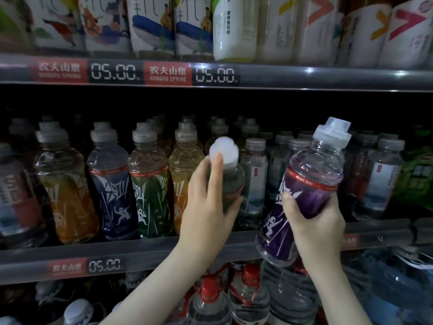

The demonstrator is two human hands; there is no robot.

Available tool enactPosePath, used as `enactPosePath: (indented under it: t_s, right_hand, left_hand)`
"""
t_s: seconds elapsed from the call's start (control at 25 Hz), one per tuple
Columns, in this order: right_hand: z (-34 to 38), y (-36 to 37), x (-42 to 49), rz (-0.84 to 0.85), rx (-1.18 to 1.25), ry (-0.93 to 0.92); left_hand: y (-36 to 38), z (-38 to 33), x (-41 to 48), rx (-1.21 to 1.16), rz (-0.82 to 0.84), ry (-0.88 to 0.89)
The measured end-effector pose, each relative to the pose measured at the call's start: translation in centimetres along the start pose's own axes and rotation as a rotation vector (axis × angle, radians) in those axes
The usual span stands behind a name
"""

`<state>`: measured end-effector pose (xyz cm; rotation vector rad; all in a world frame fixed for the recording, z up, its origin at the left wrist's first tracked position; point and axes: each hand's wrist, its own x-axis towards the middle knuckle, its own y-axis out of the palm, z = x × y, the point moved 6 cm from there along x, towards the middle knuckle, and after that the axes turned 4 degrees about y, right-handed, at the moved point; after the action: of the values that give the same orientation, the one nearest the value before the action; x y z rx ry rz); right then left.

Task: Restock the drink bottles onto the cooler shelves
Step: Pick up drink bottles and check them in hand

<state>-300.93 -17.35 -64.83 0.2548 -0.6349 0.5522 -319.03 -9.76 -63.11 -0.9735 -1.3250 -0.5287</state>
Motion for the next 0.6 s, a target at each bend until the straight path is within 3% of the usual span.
enactPosePath:
  t_s: [0.24, 0.4, 0.6]
  right_hand:
    - [-1.6, -0.2, 1.0, 0.043, -0.062, 0.027]
    - [-2.4, -1.2, 1.2, 0.026, -0.090, 0.056]
    - [-1.1, -0.2, 0.5, 0.120, -0.015, 0.070]
  left_hand:
    - [3.6, 0.7, 3.6, 0.503, 0.132, -0.123]
    - [5.1, 1.7, 3.3, 0.513, 0.170, -0.125]
    - [4.0, 0.9, 0.3, 0.401, 0.180, 0.040]
